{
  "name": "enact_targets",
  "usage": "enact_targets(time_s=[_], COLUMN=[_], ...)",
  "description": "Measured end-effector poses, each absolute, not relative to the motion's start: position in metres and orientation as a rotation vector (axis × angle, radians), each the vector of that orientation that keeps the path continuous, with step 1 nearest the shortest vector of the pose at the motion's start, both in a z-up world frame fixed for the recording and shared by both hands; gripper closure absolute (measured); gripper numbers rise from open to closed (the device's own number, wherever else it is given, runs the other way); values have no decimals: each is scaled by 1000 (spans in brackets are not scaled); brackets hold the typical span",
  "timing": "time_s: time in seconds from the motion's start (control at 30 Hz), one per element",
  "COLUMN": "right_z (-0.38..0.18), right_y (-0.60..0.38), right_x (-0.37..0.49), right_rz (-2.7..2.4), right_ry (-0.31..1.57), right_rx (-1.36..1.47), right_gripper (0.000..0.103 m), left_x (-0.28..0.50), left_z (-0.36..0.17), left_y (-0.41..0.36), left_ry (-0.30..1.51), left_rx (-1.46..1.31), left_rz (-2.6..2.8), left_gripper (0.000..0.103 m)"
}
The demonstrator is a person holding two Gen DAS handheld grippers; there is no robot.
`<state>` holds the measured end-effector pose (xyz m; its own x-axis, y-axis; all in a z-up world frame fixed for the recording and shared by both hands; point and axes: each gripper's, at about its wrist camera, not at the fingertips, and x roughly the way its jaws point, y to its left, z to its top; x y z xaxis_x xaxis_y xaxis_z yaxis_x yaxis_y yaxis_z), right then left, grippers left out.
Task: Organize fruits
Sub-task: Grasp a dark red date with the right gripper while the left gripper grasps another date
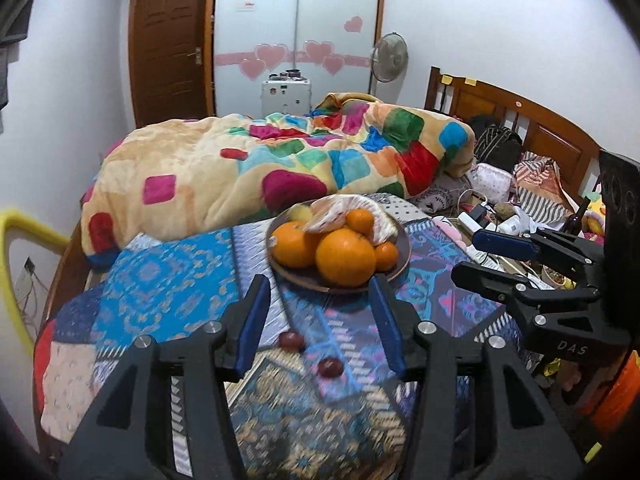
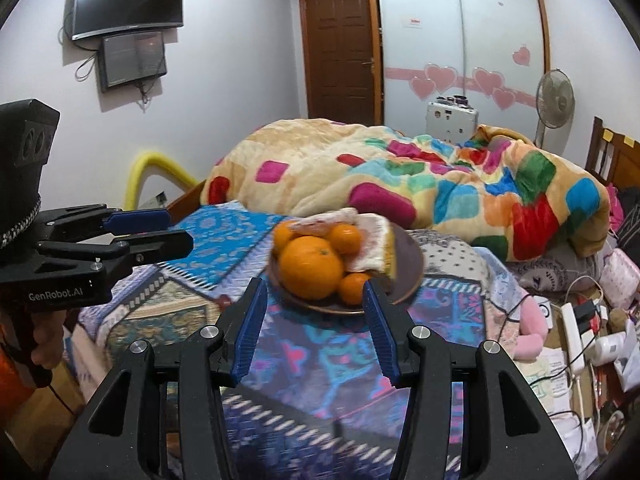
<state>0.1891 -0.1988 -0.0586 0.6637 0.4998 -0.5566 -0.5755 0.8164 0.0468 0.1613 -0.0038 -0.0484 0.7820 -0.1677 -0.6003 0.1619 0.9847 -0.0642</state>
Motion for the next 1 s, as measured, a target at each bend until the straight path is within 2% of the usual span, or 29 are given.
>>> enact_targets(time_s=[0.2, 0.63, 0.7, 0.77, 0.9, 0.97, 1.0], right_z=[-71, -141, -147, -151, -155, -156, -156], right_y=[-173, -124, -121, -118, -114, -113, -113], right_x=[174, 187, 193, 196, 196, 194, 193], right_rz=[635, 709, 711, 717, 728, 730, 736], right_ry=[590, 734, 752, 772, 775, 770, 767], right_rx=[-160, -213, -210, -209, -209, -214, -217], right_gripper=[48, 48, 52, 64, 69, 81, 82], left_x=[142, 139, 140, 142, 145, 147, 148], left_z=[-64, -116, -123, -127, -134, -136, -136], left_y=[21, 58, 60, 62, 62, 59, 58], left_ry=[670, 763, 776, 787, 804, 808, 808], left_rx=[-25, -57, -62, -65, -68, -62, -58], left_rz=[-142, -96, -100, -103, -121, -125, -127], left_gripper=[39, 39, 39, 39, 39, 39, 39])
